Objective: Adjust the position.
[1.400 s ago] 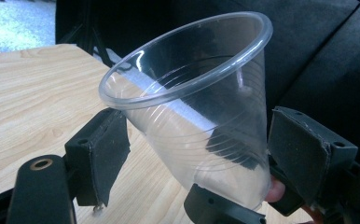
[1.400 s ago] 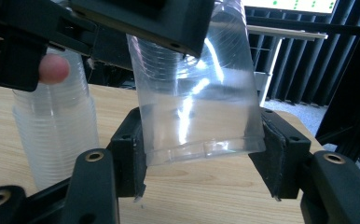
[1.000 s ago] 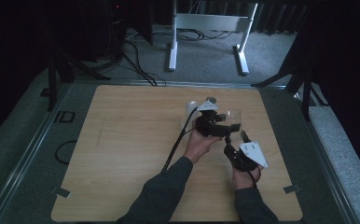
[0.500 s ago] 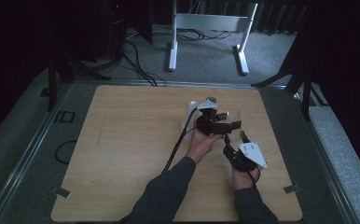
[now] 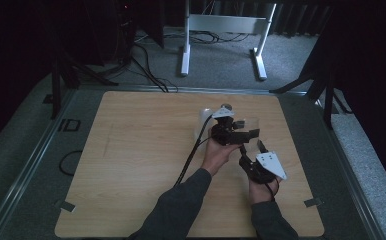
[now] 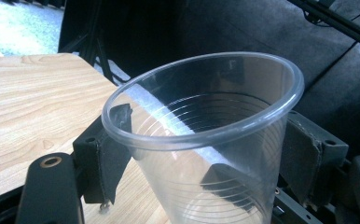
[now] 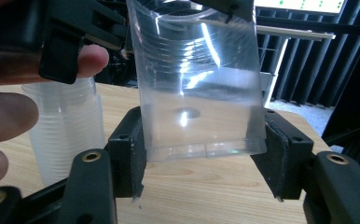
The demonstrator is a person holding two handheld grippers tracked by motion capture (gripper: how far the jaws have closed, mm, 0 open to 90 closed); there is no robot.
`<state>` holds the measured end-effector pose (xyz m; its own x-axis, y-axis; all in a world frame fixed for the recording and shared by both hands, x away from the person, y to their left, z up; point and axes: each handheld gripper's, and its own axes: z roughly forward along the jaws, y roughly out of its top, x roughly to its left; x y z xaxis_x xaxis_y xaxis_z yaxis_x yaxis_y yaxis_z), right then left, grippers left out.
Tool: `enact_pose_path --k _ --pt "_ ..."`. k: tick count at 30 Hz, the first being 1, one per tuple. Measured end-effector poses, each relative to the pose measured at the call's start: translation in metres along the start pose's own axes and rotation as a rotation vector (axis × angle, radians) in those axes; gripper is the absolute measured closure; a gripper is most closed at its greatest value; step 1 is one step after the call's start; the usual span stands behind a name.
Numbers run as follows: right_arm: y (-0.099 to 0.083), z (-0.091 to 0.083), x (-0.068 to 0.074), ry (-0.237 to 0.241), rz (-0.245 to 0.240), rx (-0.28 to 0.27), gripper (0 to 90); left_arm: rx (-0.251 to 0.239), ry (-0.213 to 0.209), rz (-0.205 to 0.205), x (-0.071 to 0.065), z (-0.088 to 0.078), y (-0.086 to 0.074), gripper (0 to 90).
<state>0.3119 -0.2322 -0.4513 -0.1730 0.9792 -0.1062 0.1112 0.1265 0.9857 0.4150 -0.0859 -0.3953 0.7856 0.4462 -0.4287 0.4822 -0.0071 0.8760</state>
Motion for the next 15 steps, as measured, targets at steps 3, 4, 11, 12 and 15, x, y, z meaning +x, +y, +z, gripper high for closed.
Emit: enact_pose_path --k 3,4,11,12,15 --pt "0.0002 0.0002 -0.0003 0.009 0.0 0.006 39.6 0.001 0.005 0.007 -0.0007 -0.0002 0.0 25.1" --pt "0.0004 0.0009 -0.0006 0.016 -0.002 0.011 39.2 -0.001 0.008 0.013 -0.0008 -0.0002 0.0 25.1" --pt "0.001 0.0016 -0.001 0.04 -0.01 0.022 37.4 -0.009 0.024 0.039 -0.0021 -0.0021 0.0006 27.8" --pt "0.0011 0.0017 -0.0009 0.04 -0.012 0.022 37.4 -0.009 0.027 0.041 -0.0022 -0.0021 0.0007 27.8" --pt "0.0016 0.0016 -0.0011 0.042 -0.012 0.02 37.4 -0.01 0.03 0.047 -0.0025 -0.0025 0.0009 28.0"
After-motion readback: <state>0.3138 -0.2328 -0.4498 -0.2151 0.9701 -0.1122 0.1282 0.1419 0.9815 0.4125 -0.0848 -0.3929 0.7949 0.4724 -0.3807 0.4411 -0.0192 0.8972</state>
